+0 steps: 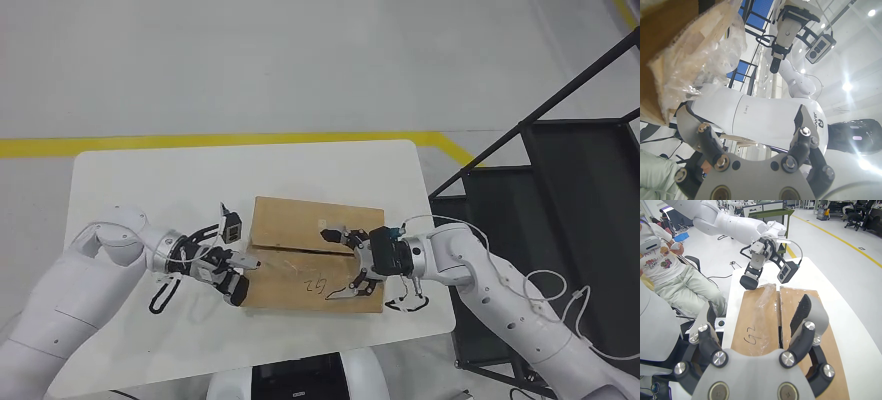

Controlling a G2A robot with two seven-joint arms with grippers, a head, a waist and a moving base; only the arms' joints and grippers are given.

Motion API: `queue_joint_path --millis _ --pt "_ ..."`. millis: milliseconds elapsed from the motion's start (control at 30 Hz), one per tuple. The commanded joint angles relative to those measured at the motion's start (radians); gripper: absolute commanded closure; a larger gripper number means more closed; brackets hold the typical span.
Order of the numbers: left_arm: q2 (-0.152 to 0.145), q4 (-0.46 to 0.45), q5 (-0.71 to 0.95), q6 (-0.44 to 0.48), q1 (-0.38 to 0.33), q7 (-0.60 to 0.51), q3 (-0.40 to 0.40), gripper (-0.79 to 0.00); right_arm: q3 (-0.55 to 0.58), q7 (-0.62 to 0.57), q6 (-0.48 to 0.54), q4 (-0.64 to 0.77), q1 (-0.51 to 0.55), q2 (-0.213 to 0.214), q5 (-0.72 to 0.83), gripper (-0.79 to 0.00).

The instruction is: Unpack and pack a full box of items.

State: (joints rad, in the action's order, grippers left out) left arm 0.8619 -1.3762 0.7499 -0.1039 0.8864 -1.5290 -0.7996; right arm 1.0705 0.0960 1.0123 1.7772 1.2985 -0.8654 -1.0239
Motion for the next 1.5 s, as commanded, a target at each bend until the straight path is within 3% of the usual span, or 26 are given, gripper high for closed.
queue_joint_path --millis 0,400,533,600,633,767,967,1067,1100,1467 --pt "0.004 0.012 0.019 0.010 -0.003 0.008 -0.007 -0.785 0.002 0.002 0.000 -0.003 0.003 -0.001 -0.001 -0.785" --pt "0.040 0.108 0.060 -0.063 -0.056 0.020 0.019 -0.785 0.016 -0.002 0.000 -0.014 0.012 -0.006 0.006 -0.785" --pt "0.055 0.144 0.062 -0.112 -0.079 0.020 0.041 -0.653 0.015 -0.006 0.000 -0.017 0.011 -0.008 0.008 -0.785" --pt "0.063 0.162 0.068 -0.137 -0.091 0.015 0.050 -0.416 0.014 -0.007 0.000 -0.020 0.010 -0.009 0.009 -0.785" --pt "0.066 0.169 0.069 -0.146 -0.097 0.012 0.054 -0.366 0.014 -0.007 0.000 -0.022 0.010 -0.010 0.010 -0.785" --pt "0.080 0.203 0.065 -0.191 -0.118 0.003 0.077 -0.243 0.015 -0.007 0.000 -0.029 0.010 -0.010 0.013 -0.785" --pt "0.095 0.260 0.093 -0.219 -0.151 0.032 0.147 -0.234 0.013 -0.003 0.000 -0.039 0.007 -0.010 0.017 -0.785" --pt "0.099 0.290 0.113 -0.225 -0.177 0.037 0.182 -0.111 0.009 -0.002 0.000 -0.046 0.004 -0.010 0.019 -0.785" --pt "0.101 0.298 0.120 -0.224 -0.186 0.037 0.191 0.000 0.008 0.000 0.000 -0.048 0.003 -0.010 0.021 -0.785" --pt "0.102 0.345 0.155 -0.201 -0.248 0.025 0.224 0.000 0.000 0.007 0.000 -0.057 -0.008 -0.007 0.022 -0.785"
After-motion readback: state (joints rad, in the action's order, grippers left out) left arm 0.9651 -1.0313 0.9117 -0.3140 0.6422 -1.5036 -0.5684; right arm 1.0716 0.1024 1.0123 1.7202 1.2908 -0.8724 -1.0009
